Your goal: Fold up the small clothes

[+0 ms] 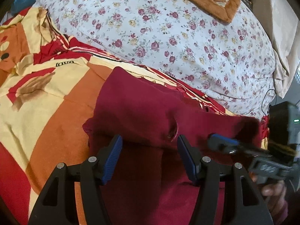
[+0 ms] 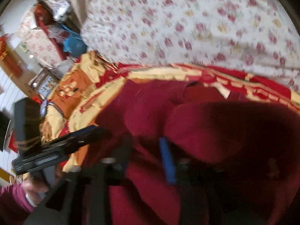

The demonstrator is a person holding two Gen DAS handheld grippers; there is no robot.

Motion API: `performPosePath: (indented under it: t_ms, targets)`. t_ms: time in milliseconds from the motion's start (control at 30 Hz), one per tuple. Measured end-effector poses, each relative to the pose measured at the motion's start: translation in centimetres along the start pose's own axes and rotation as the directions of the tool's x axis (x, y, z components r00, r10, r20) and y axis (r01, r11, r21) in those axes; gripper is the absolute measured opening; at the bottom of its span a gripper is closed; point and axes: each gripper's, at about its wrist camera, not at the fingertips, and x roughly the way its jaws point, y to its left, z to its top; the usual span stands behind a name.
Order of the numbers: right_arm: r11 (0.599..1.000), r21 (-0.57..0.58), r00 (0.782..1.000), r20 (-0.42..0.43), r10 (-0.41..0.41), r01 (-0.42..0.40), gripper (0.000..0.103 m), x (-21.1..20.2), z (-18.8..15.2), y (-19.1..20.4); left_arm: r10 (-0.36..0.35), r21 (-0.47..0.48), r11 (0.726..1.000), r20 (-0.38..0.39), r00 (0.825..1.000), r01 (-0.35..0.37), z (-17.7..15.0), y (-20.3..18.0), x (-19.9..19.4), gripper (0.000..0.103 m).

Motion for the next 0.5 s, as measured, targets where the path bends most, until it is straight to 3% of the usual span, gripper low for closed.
performPosePath:
  t_ms: [167, 233, 300, 467, 500]
  targets:
    - [0.998, 0.051, 1.0, 0.011, -0.023, 0.022, 0.053, -1.3, -0.3, -0.7, -0.032, -0.003, 0.999, -0.006, 0.999, 0.032, 0.8, -0.4, 0.2, 0.052]
    - [0.999, 0.032, 0.998, 0.058, -0.02, 0.018, 0.057, -3.9, -0.8, -0.6, -0.04, 0.017, 0.999, -0.01, 0.999, 0.04, 1.1, -1.1, 0.6, 0.052]
    - [0.999, 0.02, 0.994, 0.102, -0.038, 0.036, 0.067, -6.8, -1.4, -0.7, -0.051, 0.056, 0.997, -0.03, 0.998, 0.053, 1.4, -2.2, 1.6, 0.052]
    - [0.991, 0.068, 0.972, 0.197, -0.13, 0.119, 0.069, -13.7, -4.5, -3.5, -0.101, 0.094, 0.989, -0.111, 0.989, 0.112, 1.3, -4.5, 4.7, 0.052]
    - [0.984, 0.083, 0.962, 0.215, -0.171, 0.156, 0.07, -14.8, -5.1, -4.3, -0.112, 0.102, 0.987, -0.128, 0.985, 0.126, 1.2, -4.9, 5.3, 0.043]
